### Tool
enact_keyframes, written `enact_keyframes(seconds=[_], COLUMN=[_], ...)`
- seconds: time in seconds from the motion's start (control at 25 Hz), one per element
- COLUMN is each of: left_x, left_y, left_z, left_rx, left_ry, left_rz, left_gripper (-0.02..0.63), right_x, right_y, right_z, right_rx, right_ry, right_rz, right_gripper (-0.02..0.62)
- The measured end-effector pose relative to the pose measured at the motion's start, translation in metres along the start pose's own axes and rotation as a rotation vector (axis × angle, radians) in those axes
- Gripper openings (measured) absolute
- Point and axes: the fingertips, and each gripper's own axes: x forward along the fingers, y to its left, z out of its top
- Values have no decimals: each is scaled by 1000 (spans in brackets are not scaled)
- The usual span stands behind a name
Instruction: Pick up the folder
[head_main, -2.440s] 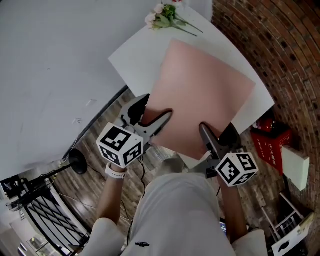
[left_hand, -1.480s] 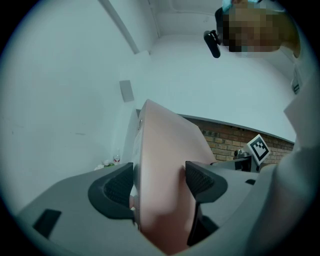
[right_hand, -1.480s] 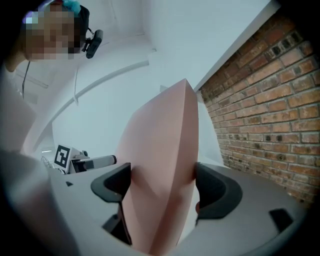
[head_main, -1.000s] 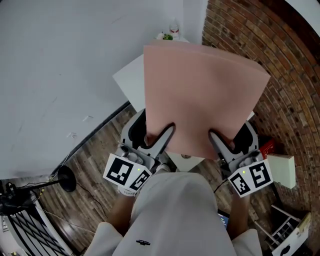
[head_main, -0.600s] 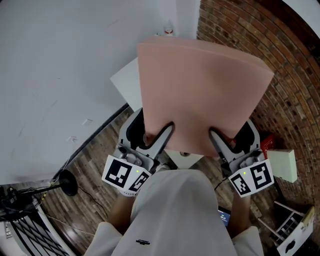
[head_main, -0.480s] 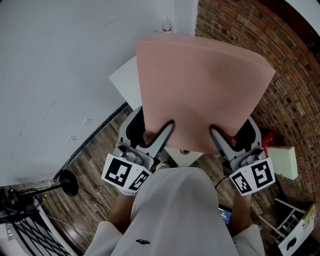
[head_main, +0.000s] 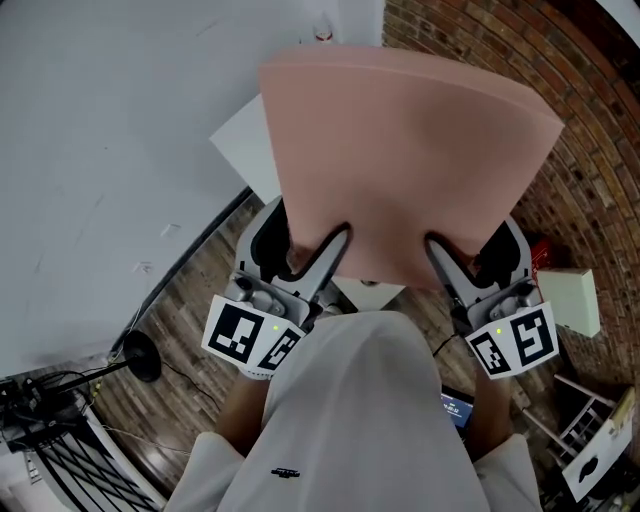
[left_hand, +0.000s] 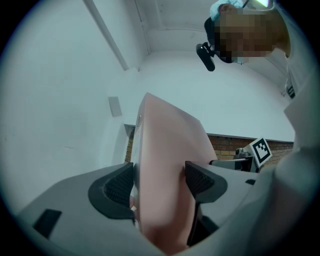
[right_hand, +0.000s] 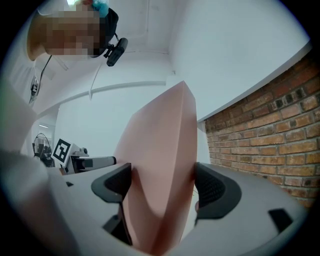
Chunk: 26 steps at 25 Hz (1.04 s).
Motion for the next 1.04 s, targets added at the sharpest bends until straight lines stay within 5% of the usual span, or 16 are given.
enact_keyframes(seconds=[1.04], left_x=[22], left_y=[-16], left_z=[-8], left_rx=[-14], left_ry=[12], left_rz=[-33], left_gripper=[334], right_x=[-15], right_y=[-24], right_z=[-3], right_rx=[37], right_ry=[-7], right_rz=[-33], right_gripper=[393])
